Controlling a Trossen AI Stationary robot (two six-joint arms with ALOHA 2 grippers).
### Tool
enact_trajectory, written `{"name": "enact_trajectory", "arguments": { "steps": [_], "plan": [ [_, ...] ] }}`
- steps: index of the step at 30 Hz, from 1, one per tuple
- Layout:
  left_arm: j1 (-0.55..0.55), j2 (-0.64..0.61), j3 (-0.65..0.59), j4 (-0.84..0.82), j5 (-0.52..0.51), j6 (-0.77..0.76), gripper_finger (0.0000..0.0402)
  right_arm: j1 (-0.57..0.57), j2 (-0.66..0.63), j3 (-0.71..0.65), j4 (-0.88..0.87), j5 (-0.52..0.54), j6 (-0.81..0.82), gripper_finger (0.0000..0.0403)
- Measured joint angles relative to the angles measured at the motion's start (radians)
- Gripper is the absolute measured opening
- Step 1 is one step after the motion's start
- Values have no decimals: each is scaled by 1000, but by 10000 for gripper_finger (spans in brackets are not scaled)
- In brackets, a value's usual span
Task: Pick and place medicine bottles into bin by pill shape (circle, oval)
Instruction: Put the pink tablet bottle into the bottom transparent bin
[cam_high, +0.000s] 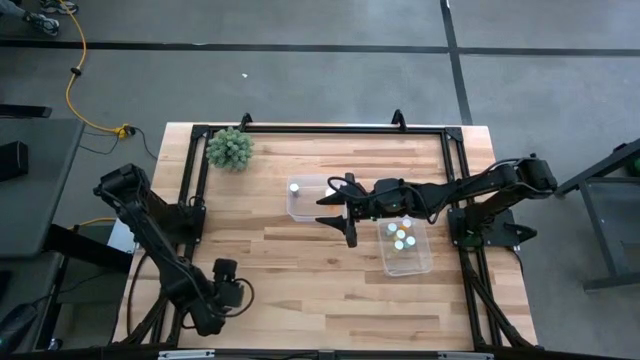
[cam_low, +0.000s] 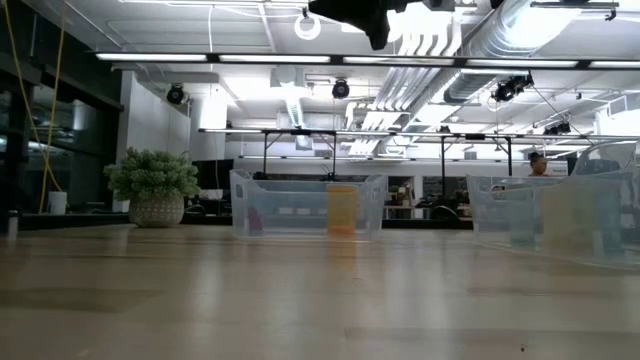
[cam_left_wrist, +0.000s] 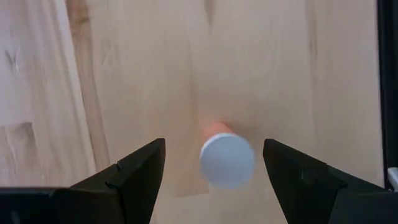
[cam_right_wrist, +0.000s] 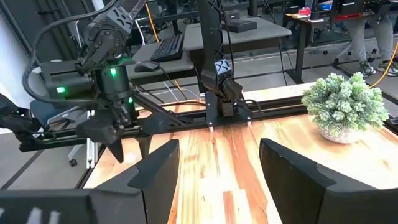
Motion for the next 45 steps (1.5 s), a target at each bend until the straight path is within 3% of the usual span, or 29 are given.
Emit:
{"name": "enact_trajectory", "arguments": {
  "steps": [5,16,29,45],
  "plan": [
    [-4,0,-20,4,31,-12,262,0,0,0,-8,0,0,216],
    [-2,0,-20,8,-5,-30,259,0,0,0,-15,0,1,216],
    [-2,0,-20,9,39,-39,210,0,0,0,-22,0,1,216],
    [-1,-4,-19,29,33,-41,182,0,0,0,-46,0,1,216]
  ]
}}
